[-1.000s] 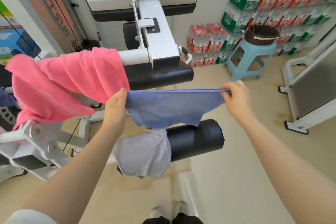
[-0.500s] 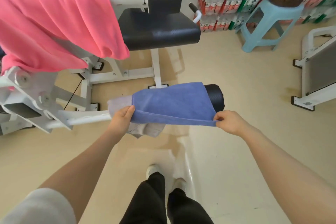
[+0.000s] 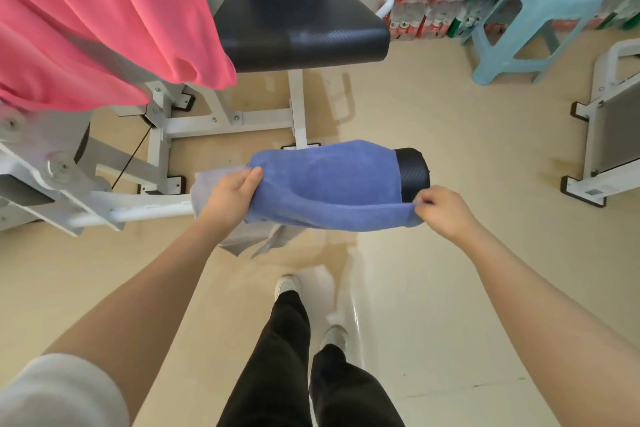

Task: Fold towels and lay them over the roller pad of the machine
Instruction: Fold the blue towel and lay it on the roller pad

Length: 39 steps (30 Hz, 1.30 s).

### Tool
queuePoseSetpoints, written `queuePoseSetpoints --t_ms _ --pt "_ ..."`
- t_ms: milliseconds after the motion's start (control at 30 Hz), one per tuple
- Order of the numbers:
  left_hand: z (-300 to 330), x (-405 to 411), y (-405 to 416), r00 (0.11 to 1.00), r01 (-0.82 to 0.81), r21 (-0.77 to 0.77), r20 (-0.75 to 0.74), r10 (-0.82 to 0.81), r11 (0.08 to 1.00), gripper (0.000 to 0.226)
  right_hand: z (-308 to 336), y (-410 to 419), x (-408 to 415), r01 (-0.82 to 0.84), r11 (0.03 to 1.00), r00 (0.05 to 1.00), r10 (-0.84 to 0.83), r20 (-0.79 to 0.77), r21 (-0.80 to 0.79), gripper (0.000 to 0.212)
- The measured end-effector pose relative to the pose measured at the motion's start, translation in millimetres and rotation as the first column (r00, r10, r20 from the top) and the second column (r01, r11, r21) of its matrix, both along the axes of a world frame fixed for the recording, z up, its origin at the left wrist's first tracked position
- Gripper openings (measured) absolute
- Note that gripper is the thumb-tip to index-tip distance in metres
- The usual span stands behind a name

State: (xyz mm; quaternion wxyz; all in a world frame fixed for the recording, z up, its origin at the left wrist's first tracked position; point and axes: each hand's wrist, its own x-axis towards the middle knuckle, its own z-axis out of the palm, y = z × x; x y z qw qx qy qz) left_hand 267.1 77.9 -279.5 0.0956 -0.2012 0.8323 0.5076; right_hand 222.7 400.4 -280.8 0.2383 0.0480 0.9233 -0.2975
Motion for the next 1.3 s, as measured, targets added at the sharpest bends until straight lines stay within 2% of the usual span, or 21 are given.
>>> queuePoseSetpoints --t_ms 100,200,267,333,433,500,567,667,733,800,900,967,1033,1100,1167,1233,1300 --pt "7 -32 -11 0.995 -0.051 0.063 -0.084 0.057 0.997 0.035 6 -14 -26 0.198 0.940 0.979 -0.205 0.006 -0.279 0.010" --pt "0 -64 -26 0.996 -0.063 0.110 -0.054 0.069 0.992 0.043 9 -29 -55 0.325 0.871 0.940 -0.342 0.021 -0.368 0.010" --pt "-7 -83 -34 0.998 -0.052 0.146 -0.010 0.054 0.988 0.052 6 -38 -74 0.359 0.865 0.922 -0.387 -0.009 -0.349 0.014" --pt "-17 -101 -39 0.997 -0.083 0.187 0.018 0.081 0.979 0.045 -3 -45 -94 0.384 0.868 0.903 -0.424 -0.065 -0.316 0.024" --pt "-28 -117 -40 0.982 -0.182 0.193 0.076 0.171 0.964 0.034 -22 -56 -113 0.475 0.827 0.842 -0.526 -0.119 -0.300 0.022" --pt "-36 -119 -39 0.961 -0.247 0.247 0.187 0.205 0.937 0.038 -33 -60 -115 0.516 0.809 0.830 -0.554 -0.072 -0.282 0.034" --pt "-41 -111 -39 0.922 -0.288 0.280 0.338 0.187 0.916 0.042 -41 -60 -107 0.546 0.820 0.830 -0.557 -0.021 -0.171 0.046" --pt "-45 -88 -42 0.896 -0.327 0.368 0.413 0.162 0.871 0.040 -51 -51 -82 0.534 0.843 0.843 -0.537 -0.037 -0.063 0.036" --pt "-47 -71 -46 0.906 -0.316 0.435 0.401 0.133 0.843 0.040 -54 -45 -63 0.490 0.870 0.870 -0.492 -0.030 -0.056 0.021" --pt "-47 -54 -48 0.911 -0.307 0.467 0.398 0.113 0.829 0.035 -56 -41 -46 0.471 0.878 0.882 -0.471 0.013 -0.087 0.016" --pt "-45 -37 -42 0.908 -0.280 0.417 0.408 0.097 0.865 0.030 -58 -40 -30 0.479 0.867 0.878 -0.477 0.049 -0.138 0.018" --pt "-47 -32 -37 0.920 -0.234 0.323 0.379 0.102 0.917 0.037 -59 -41 -25 0.497 0.833 0.867 -0.489 0.099 -0.241 0.013" --pt "-44 -29 -33 0.939 -0.200 0.242 0.323 0.116 0.949 0.033 -54 -39 -21 0.494 0.809 0.868 -0.480 0.126 -0.319 0.008" --pt "-40 -27 -34 0.949 -0.199 0.286 0.294 0.112 0.937 0.032 -47 -30 -16 0.463 0.811 0.883 -0.455 0.112 -0.357 0.019" --pt "-38 -21 -36 0.955 -0.157 0.264 0.285 0.078 0.952 0.035 -43 -21 -7 0.451 0.823 0.892 -0.433 0.133 -0.345 0.024" --pt "-41 -12 -37 0.950 -0.058 0.107 0.311 0.022 0.993 0.042 -47 -14 3 0.435 0.859 0.897 -0.387 0.215 -0.269 0.023" --pt "-41 -6 -30 0.946 0.003 -0.028 0.326 0.007 1.000 0.049 -53 -13 8 0.402 0.894 0.882 -0.321 0.345 -0.195 0.012"
